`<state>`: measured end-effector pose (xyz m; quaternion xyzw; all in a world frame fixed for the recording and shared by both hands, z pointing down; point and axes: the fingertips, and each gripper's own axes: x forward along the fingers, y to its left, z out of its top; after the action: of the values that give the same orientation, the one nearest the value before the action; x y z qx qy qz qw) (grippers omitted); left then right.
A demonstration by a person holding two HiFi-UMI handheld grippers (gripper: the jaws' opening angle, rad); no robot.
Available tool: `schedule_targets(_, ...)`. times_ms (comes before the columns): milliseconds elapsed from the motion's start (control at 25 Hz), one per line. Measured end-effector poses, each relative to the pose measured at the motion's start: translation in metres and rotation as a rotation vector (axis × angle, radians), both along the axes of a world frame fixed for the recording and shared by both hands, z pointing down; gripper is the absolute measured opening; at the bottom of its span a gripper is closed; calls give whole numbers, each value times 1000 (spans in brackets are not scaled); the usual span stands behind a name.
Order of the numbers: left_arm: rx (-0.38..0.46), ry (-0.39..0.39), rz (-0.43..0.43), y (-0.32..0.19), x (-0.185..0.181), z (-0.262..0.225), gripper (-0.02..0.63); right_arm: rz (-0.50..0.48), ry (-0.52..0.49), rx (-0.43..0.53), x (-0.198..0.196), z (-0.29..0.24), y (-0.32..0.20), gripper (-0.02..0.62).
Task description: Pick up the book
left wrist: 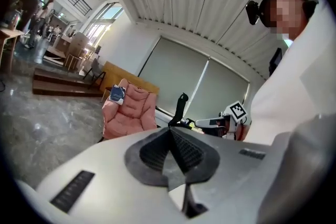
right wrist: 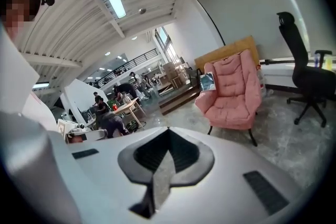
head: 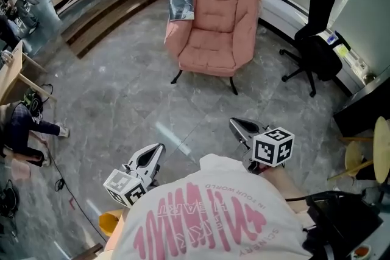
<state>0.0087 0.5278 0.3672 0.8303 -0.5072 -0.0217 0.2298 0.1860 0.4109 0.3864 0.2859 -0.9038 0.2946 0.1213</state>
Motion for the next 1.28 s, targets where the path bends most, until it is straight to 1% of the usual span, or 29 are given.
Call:
schedule_targets(120,0,-31,-26,-9,-9,5,8,20,30,20,-4,2,-12,8)
schedule_targets(200,5,-27,-45,-19,-17,9,8,39,27,17,-8,5,-22,8)
schedule_targets(280,12,-15,-41,-29,-16,9,8,43,-18,0,-11,5,-30,8)
schedule_targets(360,7,-26,-31,-37,-10,11,8,44,-77,-20,-14,4,-41,8)
schedule_targets(440,2,-25,-45,-49,-9,13,8,54,-101,-37,-15,6,-57,8)
schedule_targets(560,-5,8,-58,-70,-11,16,8,70,-91,-50,-13,6,-85,8)
schedule_targets(720,-1,1,-64,-108,-11,10,8,64,-66,-43,-7,4,-120,8)
schedule_targets(880,4,20,-97,-150,-14,2,8,72,-51,-71,2,10,-159,8)
schedule_targets(1120,-8,20,-167,-197,-18,-2,8,42,-49,-92,3,15,-212,8)
schedule_targets(1280,-47,2,-192,-221,-20,6,8,7,-37,-108,-1,22,-238,8)
